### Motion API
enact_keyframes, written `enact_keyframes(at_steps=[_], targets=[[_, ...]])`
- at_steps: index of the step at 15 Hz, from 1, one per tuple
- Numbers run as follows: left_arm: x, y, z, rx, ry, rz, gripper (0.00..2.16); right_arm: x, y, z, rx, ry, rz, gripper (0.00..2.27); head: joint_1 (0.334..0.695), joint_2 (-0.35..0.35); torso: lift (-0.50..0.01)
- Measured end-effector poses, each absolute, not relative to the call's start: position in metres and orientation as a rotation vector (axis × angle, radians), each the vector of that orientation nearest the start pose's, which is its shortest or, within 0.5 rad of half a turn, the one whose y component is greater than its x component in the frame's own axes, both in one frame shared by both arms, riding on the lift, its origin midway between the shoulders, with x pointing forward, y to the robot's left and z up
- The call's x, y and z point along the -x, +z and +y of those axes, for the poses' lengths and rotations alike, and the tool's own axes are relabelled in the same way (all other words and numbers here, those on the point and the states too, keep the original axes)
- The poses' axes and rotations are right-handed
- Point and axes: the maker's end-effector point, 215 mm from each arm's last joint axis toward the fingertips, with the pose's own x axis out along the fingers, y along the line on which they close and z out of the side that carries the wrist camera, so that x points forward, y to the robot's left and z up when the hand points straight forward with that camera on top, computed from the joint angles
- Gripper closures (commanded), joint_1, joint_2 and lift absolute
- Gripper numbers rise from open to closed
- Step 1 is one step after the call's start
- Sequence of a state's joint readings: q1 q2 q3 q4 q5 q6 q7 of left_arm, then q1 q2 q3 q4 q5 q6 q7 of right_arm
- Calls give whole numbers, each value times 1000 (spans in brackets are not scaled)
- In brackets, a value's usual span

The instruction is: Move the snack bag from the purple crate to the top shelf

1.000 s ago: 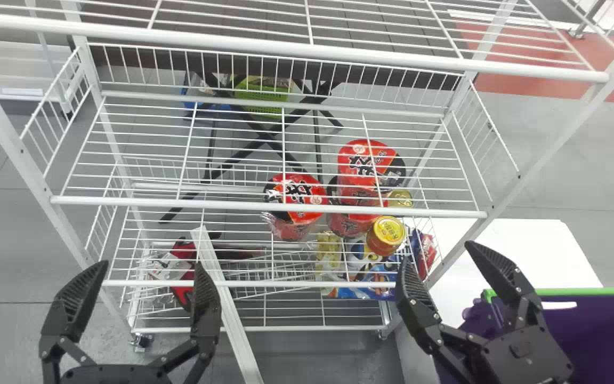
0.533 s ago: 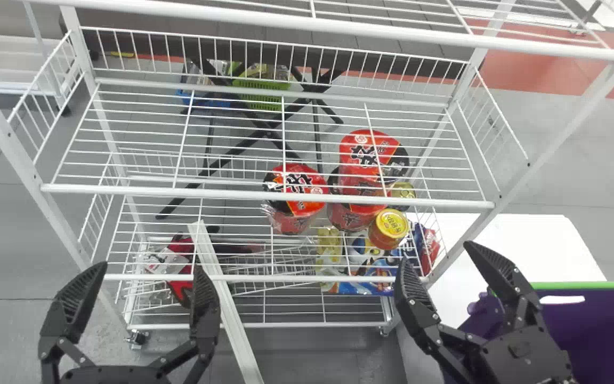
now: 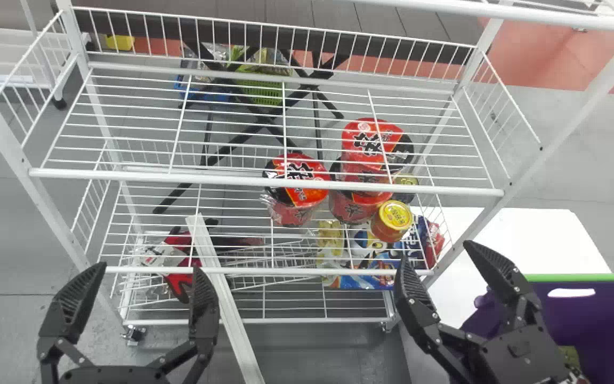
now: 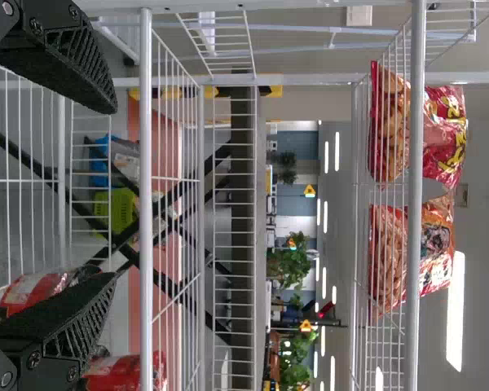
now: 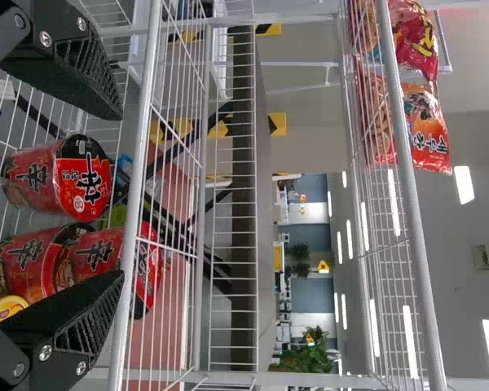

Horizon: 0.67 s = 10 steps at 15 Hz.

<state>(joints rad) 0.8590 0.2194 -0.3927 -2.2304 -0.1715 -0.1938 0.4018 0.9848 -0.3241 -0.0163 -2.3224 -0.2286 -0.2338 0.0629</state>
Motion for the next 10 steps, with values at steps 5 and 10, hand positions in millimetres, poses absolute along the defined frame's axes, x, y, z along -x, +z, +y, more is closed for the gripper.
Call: enact_keyframes(at_steps=[5, 10], targets=[[-307, -317, 116, -13, -53, 8, 93, -311, -298, -206, -31, 268, 19, 144, 695, -171, -446], [-308, -317, 116, -14, -53, 8, 93, -307, -290, -199, -43, 318, -17, 140, 695, -164, -454]])
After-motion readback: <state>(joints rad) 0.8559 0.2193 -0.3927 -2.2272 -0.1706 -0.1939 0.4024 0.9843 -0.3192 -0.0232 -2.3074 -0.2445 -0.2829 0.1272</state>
